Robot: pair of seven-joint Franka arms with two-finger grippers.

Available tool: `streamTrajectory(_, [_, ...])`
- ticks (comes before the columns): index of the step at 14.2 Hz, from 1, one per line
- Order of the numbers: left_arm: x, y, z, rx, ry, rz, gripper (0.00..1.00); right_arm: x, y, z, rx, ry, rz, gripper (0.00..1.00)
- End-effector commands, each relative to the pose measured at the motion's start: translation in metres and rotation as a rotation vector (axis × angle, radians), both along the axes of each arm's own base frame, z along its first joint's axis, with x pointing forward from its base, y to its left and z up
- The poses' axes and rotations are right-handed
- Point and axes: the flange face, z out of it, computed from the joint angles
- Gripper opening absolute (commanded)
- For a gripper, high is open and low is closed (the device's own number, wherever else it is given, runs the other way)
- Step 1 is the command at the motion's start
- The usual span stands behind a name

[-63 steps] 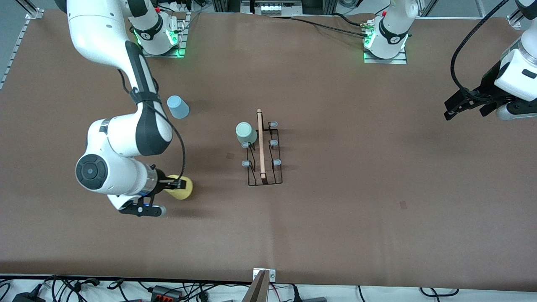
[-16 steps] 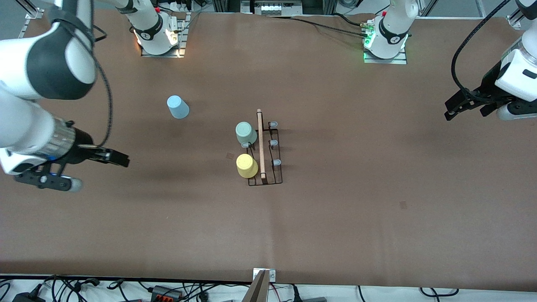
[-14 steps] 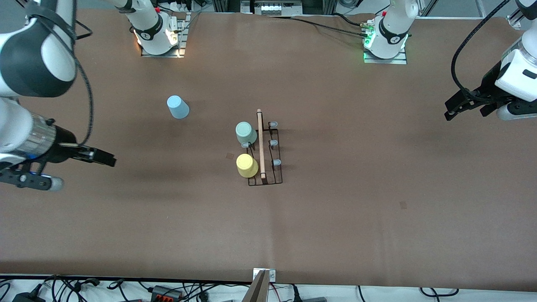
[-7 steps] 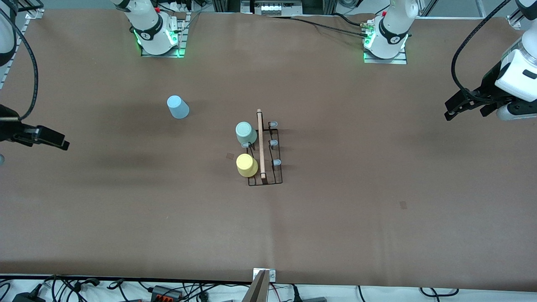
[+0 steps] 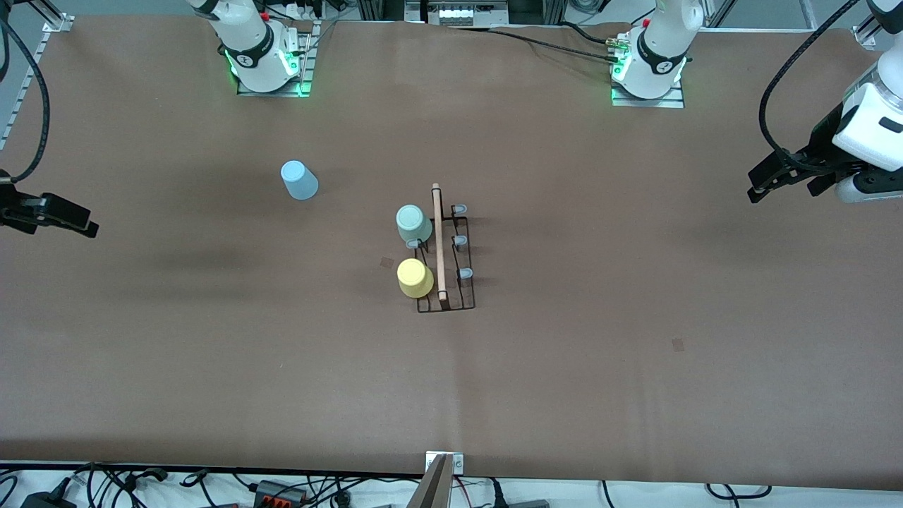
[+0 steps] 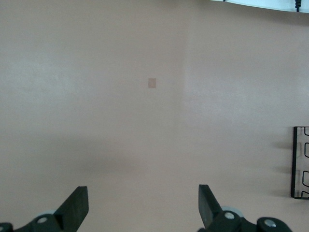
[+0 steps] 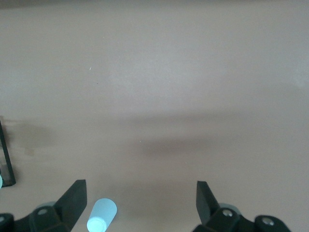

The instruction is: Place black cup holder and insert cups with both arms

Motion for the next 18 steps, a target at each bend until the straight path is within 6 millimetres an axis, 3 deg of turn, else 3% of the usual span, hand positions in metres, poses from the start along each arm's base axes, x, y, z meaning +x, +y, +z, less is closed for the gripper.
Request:
streamTrajectory(1, [0.004, 0.002, 0.004, -0.020, -0.005, -0.016, 1.00, -0.014, 0.003, 0.002, -0.010, -0.006, 0.021, 1.00])
streamTrajectory(4, [0.004, 0.002, 0.004, -0.020, -0.005, -0.016, 1.00, -0.030, 0.003, -0.005, -0.009, -0.002, 0.020, 1.00])
streamTrajectory(9, [0.004, 0.002, 0.004, -0.020, -0.005, -0.016, 1.00, -0.078, 0.004, -0.019, -0.018, -0.015, 0.025, 1.00])
streamTrajectory(18, [0.004, 0.002, 0.004, -0.020, -0.005, -0.016, 1.00, -0.072, 0.001, -0.010, -0.019, -0.021, 0.016, 1.00])
